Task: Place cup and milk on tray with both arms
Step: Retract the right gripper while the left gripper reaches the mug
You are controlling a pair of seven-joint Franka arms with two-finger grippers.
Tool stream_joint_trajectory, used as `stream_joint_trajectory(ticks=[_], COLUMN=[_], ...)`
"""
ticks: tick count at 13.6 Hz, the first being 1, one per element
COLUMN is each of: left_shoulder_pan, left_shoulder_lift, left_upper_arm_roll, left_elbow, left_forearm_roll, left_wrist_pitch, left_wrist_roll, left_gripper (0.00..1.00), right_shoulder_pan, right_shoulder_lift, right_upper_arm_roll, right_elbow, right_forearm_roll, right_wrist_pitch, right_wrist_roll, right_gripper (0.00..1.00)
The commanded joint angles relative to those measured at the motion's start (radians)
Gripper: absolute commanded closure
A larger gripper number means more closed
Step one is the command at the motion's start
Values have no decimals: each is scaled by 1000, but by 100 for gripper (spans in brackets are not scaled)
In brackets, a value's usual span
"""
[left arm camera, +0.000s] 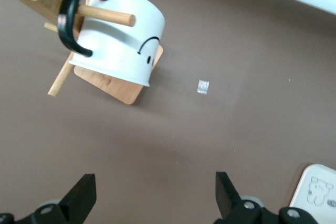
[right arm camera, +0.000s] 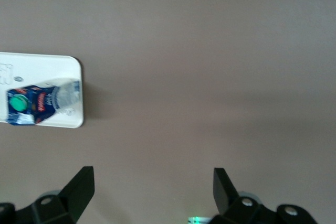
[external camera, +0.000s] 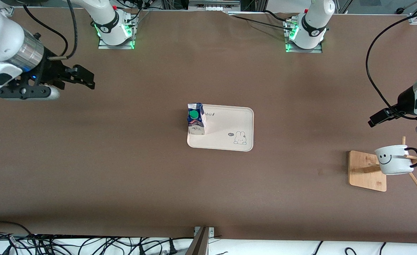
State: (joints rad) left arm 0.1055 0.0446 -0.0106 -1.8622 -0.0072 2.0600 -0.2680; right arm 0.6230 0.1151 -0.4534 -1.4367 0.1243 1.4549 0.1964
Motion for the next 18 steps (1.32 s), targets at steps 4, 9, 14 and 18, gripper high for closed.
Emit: stream_joint_trajectory(ticks=[4, 9, 14, 18], left_shoulder_pan=[66, 80, 77, 63], left_shoulder_lift=[-120, 15, 96, 140], left_upper_arm_roll=[-11, -8, -16, -28], left_elbow=[-357, -295, -292, -269], left_forearm_roll=[-109, -385, -499, -556], left_wrist_pitch=[520, 649, 857, 928], left_wrist_roll=[0, 56, 133, 136], left_gripper=[0, 0, 0, 16], right_shoulder_pan=[-368, -440, -437, -436], right_shoulder_lift=[-124, -115, -97, -68], right_upper_arm_roll=[298, 358, 358, 358], right_elbow=[-168, -163, -123, -105], right_forearm_roll=[-55, -98, -124, -123], right_wrist_pitch=[61, 81, 88, 120], right_wrist_roll=[-141, -187, -187, -181], right_gripper=[0, 0, 0, 0])
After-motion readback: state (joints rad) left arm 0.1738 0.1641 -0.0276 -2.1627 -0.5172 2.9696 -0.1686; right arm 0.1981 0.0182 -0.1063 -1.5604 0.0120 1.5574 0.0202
